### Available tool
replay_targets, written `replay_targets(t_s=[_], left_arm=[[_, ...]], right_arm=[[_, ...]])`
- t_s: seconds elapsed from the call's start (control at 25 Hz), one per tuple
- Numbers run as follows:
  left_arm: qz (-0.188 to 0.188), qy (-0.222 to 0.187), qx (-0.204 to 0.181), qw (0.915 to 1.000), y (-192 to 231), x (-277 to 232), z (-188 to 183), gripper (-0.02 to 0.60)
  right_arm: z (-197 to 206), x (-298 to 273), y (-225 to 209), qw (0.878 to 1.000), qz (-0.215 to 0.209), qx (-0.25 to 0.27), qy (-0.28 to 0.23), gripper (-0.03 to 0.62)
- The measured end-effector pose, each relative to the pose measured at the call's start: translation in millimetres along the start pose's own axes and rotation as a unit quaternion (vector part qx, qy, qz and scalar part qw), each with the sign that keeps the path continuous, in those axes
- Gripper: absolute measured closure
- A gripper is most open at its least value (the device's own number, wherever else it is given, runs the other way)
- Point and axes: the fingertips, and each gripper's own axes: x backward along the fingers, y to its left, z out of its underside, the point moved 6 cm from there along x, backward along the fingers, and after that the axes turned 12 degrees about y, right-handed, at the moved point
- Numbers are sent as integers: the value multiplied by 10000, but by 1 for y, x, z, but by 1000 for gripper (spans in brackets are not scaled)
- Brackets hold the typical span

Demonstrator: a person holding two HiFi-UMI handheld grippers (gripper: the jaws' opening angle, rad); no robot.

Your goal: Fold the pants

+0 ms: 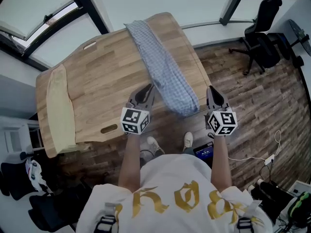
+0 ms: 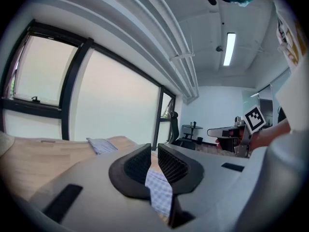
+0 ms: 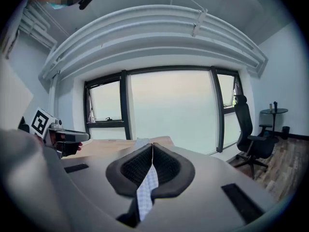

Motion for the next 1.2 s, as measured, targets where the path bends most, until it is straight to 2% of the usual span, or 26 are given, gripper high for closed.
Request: replay_targets(t_s=[0.2, 0.4, 0.6, 0.68, 0.88, 0.96, 1.04, 1.12, 1.2], left_arm=[[-337, -144, 754, 9965, -45, -11, 8, 537], [-796, 115, 1039, 9913, -78, -27, 34, 535], [-1092, 461, 1300, 9844, -98, -37, 71, 534], [-1115, 562, 1430, 9818, -103, -38, 86, 514], [-940, 871, 1775, 9757, -110, -50, 127, 418], [-829, 1086, 1886, 9725, -115, -53, 149, 399], [-729, 1291, 2008, 9684, -121, -55, 173, 387], [-634, 1467, 2108, 9644, -127, -60, 196, 381], [-513, 1574, 2188, 9616, -131, -67, 217, 362]], right_arm=[[7, 7, -41, 9959, -894, 111, 78, 569], [40, 1, -67, 9837, -1725, 311, 400, 547], [80, -4, -79, 9704, -2149, 644, 889, 508], [95, -4, -80, 9649, -2278, 754, 1066, 492], [133, 1, -85, 9533, -2494, 1063, 1331, 479], [150, 6, -85, 9501, -2519, 1229, 1368, 512], [173, 5, -81, 9389, -2739, 1212, 1694, 509], [198, -1, -77, 9241, -2996, 1022, 2141, 457], [218, -10, -73, 9146, -3079, 951, 2444, 436]])
